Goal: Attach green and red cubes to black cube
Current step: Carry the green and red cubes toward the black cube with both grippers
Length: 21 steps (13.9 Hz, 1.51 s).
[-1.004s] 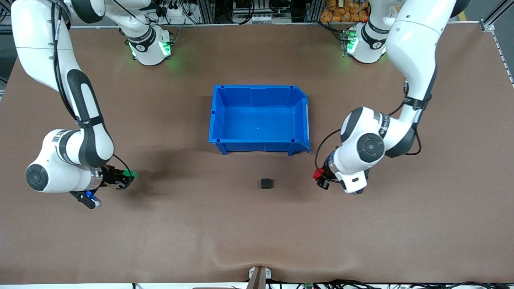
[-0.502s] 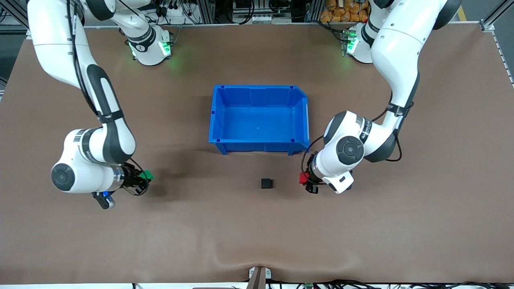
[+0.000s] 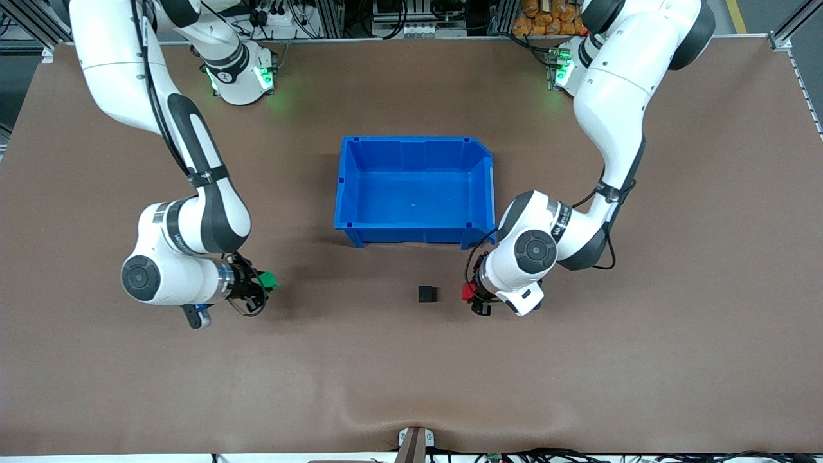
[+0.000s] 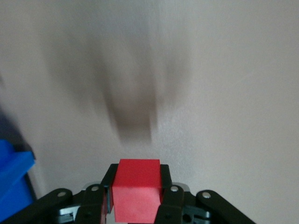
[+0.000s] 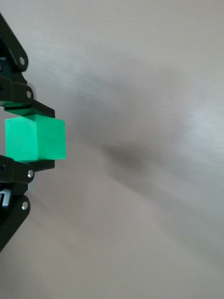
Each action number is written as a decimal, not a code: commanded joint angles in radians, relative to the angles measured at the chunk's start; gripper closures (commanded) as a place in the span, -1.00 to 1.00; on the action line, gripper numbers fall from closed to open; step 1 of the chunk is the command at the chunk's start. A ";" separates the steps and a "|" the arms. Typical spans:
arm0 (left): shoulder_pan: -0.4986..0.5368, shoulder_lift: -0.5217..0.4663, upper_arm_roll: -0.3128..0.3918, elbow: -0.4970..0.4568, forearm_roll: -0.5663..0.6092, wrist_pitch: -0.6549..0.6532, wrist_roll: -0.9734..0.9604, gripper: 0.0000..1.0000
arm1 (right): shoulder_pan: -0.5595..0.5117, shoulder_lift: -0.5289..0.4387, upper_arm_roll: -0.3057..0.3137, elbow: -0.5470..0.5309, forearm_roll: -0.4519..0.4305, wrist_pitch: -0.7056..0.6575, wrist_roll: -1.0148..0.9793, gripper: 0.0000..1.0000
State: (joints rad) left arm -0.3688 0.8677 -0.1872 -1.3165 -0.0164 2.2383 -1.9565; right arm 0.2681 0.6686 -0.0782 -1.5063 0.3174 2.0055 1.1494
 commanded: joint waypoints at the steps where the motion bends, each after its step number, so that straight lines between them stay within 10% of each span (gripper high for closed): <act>1: -0.019 0.040 0.005 0.042 -0.017 0.015 -0.015 1.00 | 0.029 0.020 -0.006 0.017 0.046 0.054 0.100 1.00; 21: -0.094 0.125 0.018 0.059 -0.031 0.190 -0.071 1.00 | 0.276 0.244 -0.006 0.239 0.046 0.311 0.693 1.00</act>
State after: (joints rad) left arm -0.4377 0.9683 -0.1861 -1.2898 -0.0318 2.4142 -2.0061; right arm 0.5245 0.8783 -0.0746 -1.3083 0.3469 2.2827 1.8022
